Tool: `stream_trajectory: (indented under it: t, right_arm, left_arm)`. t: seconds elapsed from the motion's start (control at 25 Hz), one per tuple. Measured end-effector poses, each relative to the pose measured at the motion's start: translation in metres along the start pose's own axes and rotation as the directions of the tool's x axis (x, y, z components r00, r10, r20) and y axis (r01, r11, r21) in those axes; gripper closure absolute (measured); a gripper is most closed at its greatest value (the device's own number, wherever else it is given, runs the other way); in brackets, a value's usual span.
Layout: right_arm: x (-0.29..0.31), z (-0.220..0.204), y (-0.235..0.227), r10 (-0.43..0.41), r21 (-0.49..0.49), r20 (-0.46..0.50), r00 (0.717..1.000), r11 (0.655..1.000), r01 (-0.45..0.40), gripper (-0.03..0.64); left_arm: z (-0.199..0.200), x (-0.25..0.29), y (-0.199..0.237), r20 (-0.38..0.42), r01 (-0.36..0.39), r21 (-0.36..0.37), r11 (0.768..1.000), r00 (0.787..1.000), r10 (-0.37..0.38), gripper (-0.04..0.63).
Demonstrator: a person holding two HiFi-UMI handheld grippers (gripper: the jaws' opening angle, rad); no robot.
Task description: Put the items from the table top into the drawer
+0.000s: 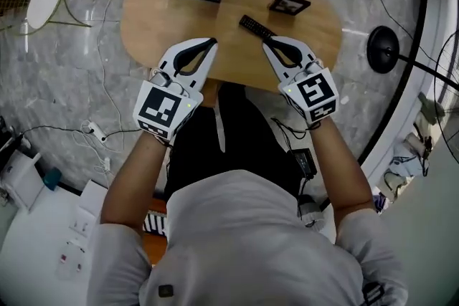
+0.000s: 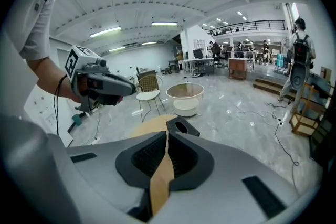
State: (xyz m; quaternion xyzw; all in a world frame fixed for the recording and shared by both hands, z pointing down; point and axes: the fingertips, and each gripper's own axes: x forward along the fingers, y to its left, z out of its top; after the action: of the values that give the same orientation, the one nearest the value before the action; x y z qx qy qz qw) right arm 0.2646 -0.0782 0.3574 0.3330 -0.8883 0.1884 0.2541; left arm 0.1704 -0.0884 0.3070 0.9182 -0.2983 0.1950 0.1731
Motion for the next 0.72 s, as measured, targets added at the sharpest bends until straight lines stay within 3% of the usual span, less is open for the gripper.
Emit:
stream_trajectory:
  t: [0.2,0.32,0.6,0.72]
  right_arm:
    - [0.062,-0.072,-0.029,0.022,0.048,-0.075,0.997,0.999,-0.018,0.574]
    - [0.096,-0.11,-0.045,0.038,0.069,-0.128,0.991,0.997,-0.029,0.517]
    - [0.154,-0.19,-0.071,0.054,0.048,-0.251,0.966,0.998,-0.043,0.442]
    - [0.169,-0.216,-0.072,0.06,0.017,-0.311,0.949,0.998,-0.057,0.408]
  left_arm:
    - [-0.056,0.035,0.029,-0.032,-0.009,-0.024,1.0,0.999,0.008,0.586]
    - [-0.086,0.06,0.041,-0.049,0.008,-0.027,1.0,0.999,-0.009,0.586]
    - [-0.15,0.105,0.054,-0.09,0.039,-0.064,0.997,0.995,-0.044,0.586]
    - [-0.176,0.111,0.057,-0.129,0.025,-0.117,0.993,0.991,-0.041,0.586]
